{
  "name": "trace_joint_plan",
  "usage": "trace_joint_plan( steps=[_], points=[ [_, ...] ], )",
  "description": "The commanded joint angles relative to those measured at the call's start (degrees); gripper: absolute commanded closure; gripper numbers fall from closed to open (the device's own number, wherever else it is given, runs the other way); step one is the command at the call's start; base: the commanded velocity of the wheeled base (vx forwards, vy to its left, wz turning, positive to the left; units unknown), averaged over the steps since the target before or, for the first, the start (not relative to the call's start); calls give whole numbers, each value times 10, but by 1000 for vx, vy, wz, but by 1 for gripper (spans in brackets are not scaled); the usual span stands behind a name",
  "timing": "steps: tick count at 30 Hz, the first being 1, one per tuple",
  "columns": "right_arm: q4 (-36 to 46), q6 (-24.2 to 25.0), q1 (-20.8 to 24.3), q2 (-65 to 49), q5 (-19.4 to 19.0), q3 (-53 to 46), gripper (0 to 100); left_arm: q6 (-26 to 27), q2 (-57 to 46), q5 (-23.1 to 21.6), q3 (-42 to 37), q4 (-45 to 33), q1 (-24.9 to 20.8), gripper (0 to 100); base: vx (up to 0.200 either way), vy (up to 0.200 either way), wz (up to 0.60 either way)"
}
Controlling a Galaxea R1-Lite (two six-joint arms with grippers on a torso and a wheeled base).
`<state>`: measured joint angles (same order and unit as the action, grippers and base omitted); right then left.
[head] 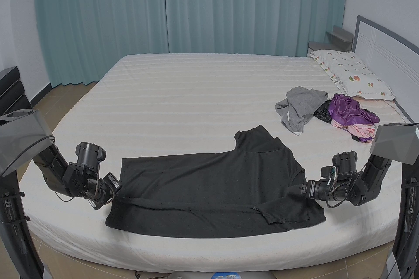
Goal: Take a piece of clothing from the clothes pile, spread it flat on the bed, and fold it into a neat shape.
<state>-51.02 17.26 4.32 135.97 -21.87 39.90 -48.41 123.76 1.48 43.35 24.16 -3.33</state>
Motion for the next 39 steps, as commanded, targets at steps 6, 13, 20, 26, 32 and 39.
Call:
trace_joint_plan(
  steps=[6,13,20,26,32,39],
  points=[
    [0,-1,-2,8,-8,-3,100,0,1,0,1,1,2,100,0,0,0],
    [-1,-14,-7,3,-9,-13,100,0,-3,0,-3,0,3,100,0,0,0],
    [-7,-8,-21,-38,-15,-32,100,1,-23,1,-13,-1,10,100,0,0,0],
    [-8,-7,-35,-82,-40,-55,100,2,-34,1,-23,-2,15,100,0,0,0],
    [-11,-7,-36,-108,-46,-76,100,5,-54,2,-35,-3,18,100,0,0,0],
    [-15,-6,-49,-110,-50,-70,100,5,-41,0,-27,-16,19,100,0,0,0]
  ],
)
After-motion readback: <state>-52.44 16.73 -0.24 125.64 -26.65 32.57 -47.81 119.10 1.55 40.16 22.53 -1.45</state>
